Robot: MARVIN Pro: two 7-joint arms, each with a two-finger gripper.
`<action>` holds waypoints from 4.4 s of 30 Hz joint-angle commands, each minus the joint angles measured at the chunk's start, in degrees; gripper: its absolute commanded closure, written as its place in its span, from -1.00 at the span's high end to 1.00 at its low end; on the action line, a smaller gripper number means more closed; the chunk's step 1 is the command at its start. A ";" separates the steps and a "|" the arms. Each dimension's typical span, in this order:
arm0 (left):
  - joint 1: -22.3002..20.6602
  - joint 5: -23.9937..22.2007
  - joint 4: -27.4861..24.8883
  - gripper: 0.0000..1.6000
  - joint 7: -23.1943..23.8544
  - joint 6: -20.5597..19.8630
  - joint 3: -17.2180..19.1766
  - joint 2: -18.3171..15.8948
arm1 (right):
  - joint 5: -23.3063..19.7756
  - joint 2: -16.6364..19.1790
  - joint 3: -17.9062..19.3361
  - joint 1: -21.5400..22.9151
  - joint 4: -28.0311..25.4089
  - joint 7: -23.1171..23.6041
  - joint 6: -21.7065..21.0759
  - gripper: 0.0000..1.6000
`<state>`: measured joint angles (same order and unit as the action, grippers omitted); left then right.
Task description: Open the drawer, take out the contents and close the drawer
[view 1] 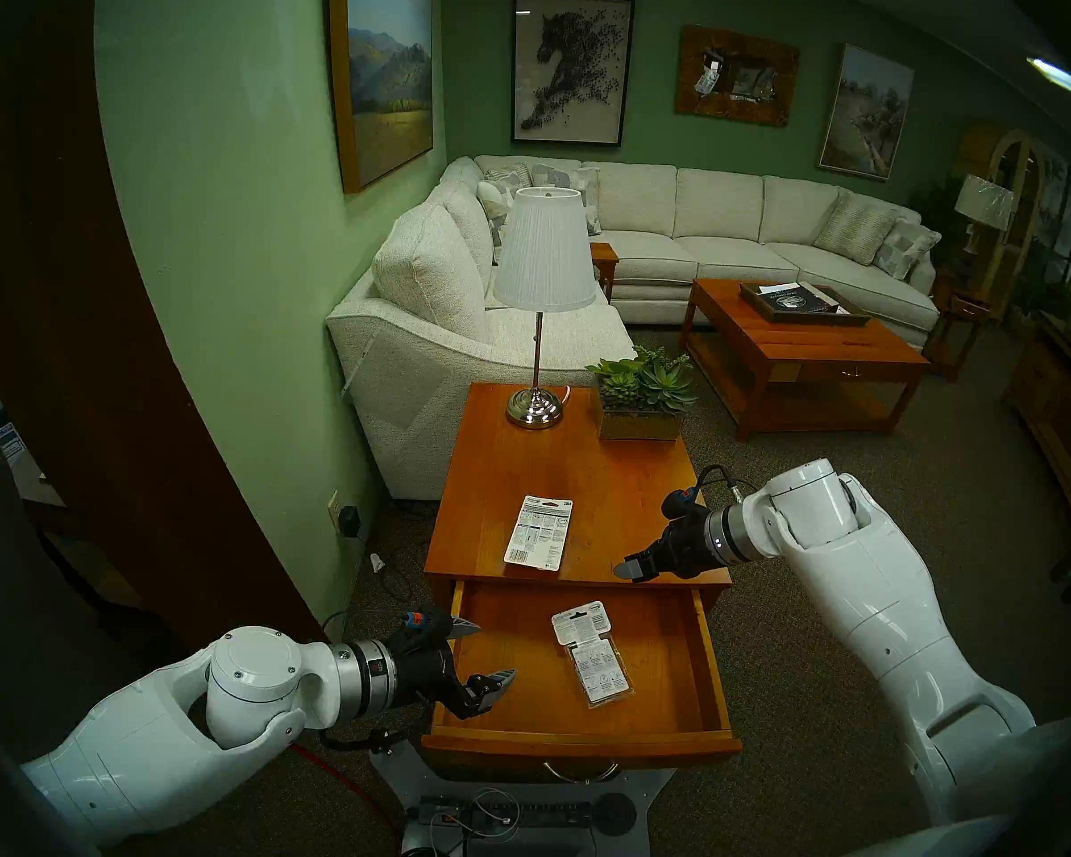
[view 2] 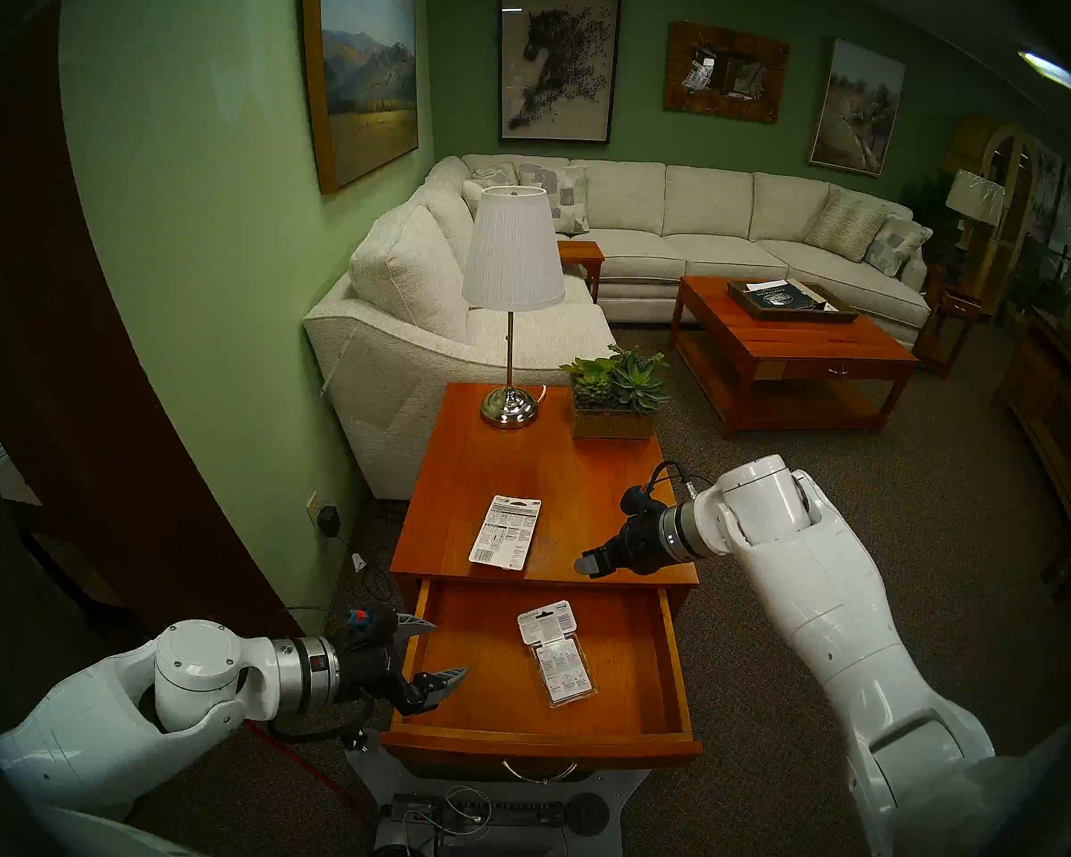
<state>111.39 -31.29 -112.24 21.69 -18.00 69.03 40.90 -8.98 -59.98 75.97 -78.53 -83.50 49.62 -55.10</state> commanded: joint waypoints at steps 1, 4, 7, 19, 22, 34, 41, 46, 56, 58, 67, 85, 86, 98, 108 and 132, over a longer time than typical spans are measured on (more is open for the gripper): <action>-0.50 -0.07 -1.46 1.00 0.02 0.64 0.71 -0.08 | -2.26 1.26 -0.04 -3.58 -4.28 2.31 0.10 1.00; -0.47 -0.07 -1.48 1.00 0.00 0.66 0.73 -0.09 | -2.96 1.19 -0.10 -4.00 -3.61 1.48 0.10 1.00; -0.45 -0.07 -1.50 1.00 0.00 0.68 0.74 -0.10 | -3.27 0.84 -0.58 -3.56 -1.90 0.88 0.10 1.00; -0.50 -0.06 -1.45 1.00 0.02 0.63 0.71 -0.07 | -1.80 -2.73 -4.91 2.36 10.68 -0.54 0.97 1.00; -0.53 -0.06 -1.43 1.00 0.03 0.61 0.69 -0.06 | -1.69 -3.39 -5.53 3.62 13.63 -0.62 1.87 1.00; -0.53 -0.06 -1.43 1.00 0.04 0.61 0.69 -0.06 | -0.39 -4.40 -6.84 6.12 19.50 -0.32 4.86 1.00; -0.51 -0.06 -1.44 1.00 0.03 0.62 0.70 -0.06 | 0.34 -5.44 -7.59 8.75 26.07 0.55 6.96 1.00; -0.52 -0.06 -1.43 1.00 0.04 0.61 0.70 -0.06 | 0.85 -6.10 -8.32 9.77 28.57 1.37 8.26 1.00; -0.53 -0.05 -1.42 1.00 0.04 0.61 0.70 -0.05 | 1.86 -7.29 -10.30 11.37 31.48 3.03 9.76 1.00; -0.52 -0.05 -1.43 1.00 0.04 0.61 0.70 -0.06 | 2.12 -7.70 -10.85 11.77 32.42 3.25 10.16 1.00; -0.51 -0.06 -1.44 1.00 0.03 0.63 0.71 -0.06 | 3.08 -8.98 -12.56 13.14 35.54 3.36 11.21 1.00; -0.47 -0.06 -1.48 1.00 0.02 0.66 0.74 -0.08 | 5.29 -11.29 -14.63 14.39 39.16 2.44 11.35 0.84; -0.46 -0.06 -1.48 1.00 0.01 0.66 0.74 -0.08 | 5.34 -11.36 -14.61 14.40 39.36 2.44 11.43 0.69; -0.45 -0.06 -1.49 1.00 0.01 0.67 0.75 -0.08 | 5.46 -10.46 -13.81 13.18 37.73 3.13 10.79 -1.00; -0.48 -0.06 -1.46 1.00 0.02 0.64 0.73 -0.07 | 4.78 -6.72 -13.57 10.56 30.10 5.65 7.84 -1.00; -0.67 -0.03 -1.24 1.00 0.09 0.48 0.59 0.04 | 0.39 4.55 -10.59 8.47 11.55 8.72 2.99 -1.00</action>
<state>111.39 -31.28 -112.22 21.70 -18.00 69.07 40.92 -6.49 -60.02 63.14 -70.53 -65.89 54.27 -50.70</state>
